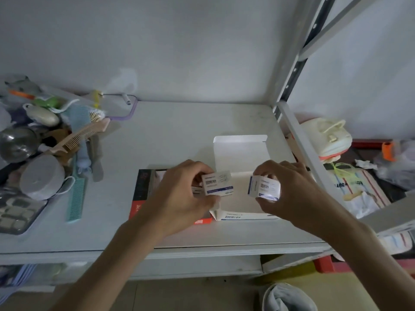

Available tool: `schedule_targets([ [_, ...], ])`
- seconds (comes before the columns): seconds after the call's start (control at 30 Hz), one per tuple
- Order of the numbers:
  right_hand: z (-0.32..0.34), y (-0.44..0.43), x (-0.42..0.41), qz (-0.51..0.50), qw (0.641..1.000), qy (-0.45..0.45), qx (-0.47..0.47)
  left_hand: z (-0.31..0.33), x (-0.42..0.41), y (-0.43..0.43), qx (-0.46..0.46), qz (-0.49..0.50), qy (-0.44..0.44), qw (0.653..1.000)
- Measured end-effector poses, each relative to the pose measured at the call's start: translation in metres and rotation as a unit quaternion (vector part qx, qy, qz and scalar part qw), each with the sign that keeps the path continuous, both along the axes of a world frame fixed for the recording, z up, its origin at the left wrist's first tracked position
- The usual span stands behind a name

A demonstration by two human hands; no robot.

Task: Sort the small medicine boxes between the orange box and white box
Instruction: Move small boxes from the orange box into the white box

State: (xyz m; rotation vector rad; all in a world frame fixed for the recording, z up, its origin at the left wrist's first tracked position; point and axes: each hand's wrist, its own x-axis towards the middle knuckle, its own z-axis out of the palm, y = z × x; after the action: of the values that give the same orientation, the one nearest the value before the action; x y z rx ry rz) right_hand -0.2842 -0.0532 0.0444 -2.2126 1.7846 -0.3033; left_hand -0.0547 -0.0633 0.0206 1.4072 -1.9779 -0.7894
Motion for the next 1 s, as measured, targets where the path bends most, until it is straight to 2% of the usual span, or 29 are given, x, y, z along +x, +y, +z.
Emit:
schedule_targets([
  [0.1,-0.005,-0.003,-0.006,0.006,1.000,0.012,0.021,-0.001,-0.024,-0.005,0.002,-0.025,-0.039,0.999],
  [0.27,-0.015,-0.014,-0.014,0.053,0.996,0.072,0.028,-0.008,-0.052,-0.014,-0.039,-0.056,-0.194,0.979],
  [0.33,-0.021,-0.019,-0.017,0.058,0.994,0.078,0.050,-0.010,-0.056,-0.018,-0.013,-0.068,-0.229,0.971],
  [0.5,-0.041,-0.029,-0.012,0.133,0.983,0.020,0.128,-0.013,-0.057,-0.023,0.063,-0.121,-0.270,0.953],
  [0.57,-0.036,-0.030,-0.013,0.135,0.978,-0.034,0.156,-0.012,-0.057,-0.019,0.082,-0.152,-0.295,0.940],
  [0.67,-0.033,-0.030,-0.020,0.132,0.973,-0.104,0.158,-0.013,-0.057,-0.013,0.050,-0.157,-0.340,0.926],
  [0.77,-0.040,-0.028,-0.023,0.139,0.968,-0.117,0.173,-0.018,-0.056,-0.011,0.003,-0.120,-0.300,0.947],
  [0.9,-0.043,-0.030,-0.023,0.152,0.975,-0.028,0.159,-0.024,-0.053,-0.009,0.001,-0.099,-0.261,0.960],
  [1.0,-0.037,-0.032,-0.021,0.146,0.974,0.029,0.174,-0.024,-0.049,-0.007,-0.015,-0.127,-0.266,0.955],
])
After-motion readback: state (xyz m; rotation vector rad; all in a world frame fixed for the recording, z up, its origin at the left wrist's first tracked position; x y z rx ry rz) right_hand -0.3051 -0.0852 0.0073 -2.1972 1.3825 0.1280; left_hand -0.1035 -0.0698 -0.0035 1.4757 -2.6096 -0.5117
